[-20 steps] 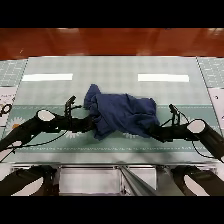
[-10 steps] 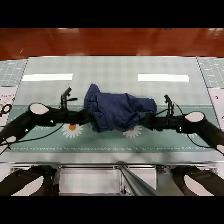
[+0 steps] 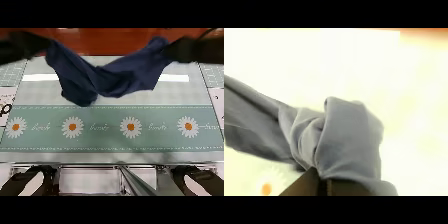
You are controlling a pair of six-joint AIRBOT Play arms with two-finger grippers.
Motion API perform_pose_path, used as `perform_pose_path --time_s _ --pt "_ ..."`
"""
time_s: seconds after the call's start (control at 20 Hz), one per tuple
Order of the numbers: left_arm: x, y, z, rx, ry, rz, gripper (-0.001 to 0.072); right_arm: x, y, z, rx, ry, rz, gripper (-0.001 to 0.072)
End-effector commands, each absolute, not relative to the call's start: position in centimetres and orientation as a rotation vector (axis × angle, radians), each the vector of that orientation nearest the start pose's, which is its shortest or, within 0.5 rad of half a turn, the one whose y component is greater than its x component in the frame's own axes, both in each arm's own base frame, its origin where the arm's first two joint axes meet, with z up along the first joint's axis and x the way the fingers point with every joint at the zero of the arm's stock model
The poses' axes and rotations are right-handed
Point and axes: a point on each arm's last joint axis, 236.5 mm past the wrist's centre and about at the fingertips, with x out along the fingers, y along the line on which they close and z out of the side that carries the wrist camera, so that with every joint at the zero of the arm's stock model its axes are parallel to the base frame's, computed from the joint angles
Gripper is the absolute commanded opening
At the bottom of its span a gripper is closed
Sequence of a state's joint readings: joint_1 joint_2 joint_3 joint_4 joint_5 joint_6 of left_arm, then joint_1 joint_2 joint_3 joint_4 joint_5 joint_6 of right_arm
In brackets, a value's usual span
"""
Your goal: Fold the shirts.
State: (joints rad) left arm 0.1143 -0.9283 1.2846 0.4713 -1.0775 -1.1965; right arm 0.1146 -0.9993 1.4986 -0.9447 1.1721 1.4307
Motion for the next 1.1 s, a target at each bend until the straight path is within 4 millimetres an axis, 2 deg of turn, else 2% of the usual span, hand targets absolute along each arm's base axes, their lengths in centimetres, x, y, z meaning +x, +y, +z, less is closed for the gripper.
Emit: perform_pose_path --time_s 0.0,0.1,0.25,0.35,0.45,0.5,0.6,0.7,0.9,1.05 --pt "32.0 -11.8 42.5 -0.375 0.184 -0.674 0.0020 31.7 12.6 38.7 0.083 0.474 0.486 0.0025" --pt "29.1 -10.6 46.2 -0.309 0.071 -0.617 0.0020 29.1 10.5 41.6 0.046 0.402 0.414 0.0024" --pt "24.9 -9.2 49.0 -0.214 -0.045 -0.495 0.0019 24.8 6.8 42.9 0.024 0.368 0.277 0.0024" --pt "22.4 -8.5 49.3 -0.144 -0.072 -0.385 0.0020 22.4 4.3 43.0 0.020 0.366 0.181 0.0025" --pt "20.2 -9.2 48.7 -0.077 -0.064 -0.361 0.0020 19.6 2.2 41.8 0.032 0.416 0.096 0.0025" --pt "19.4 -9.7 47.8 -0.053 -0.037 -0.375 0.0020 18.5 1.9 40.8 0.039 0.456 0.087 0.0025" --pt "19.0 -11.2 45.5 -0.052 0.038 -0.453 0.0020 17.3 2.0 38.3 0.041 0.547 0.090 0.0025" --pt "19.8 -11.9 41.8 -0.070 0.159 -0.515 0.0020 17.2 2.2 34.3 0.042 0.675 0.092 0.0025" --pt "23.1 -11.6 31.2 -0.221 0.453 -0.549 0.0020 19.1 2.6 23.7 0.038 0.959 0.076 0.0025" --pt "25.7 -10.7 23.5 -0.343 0.612 -0.516 0.0020 22.0 3.2 15.7 0.061 1.077 0.062 0.0025"
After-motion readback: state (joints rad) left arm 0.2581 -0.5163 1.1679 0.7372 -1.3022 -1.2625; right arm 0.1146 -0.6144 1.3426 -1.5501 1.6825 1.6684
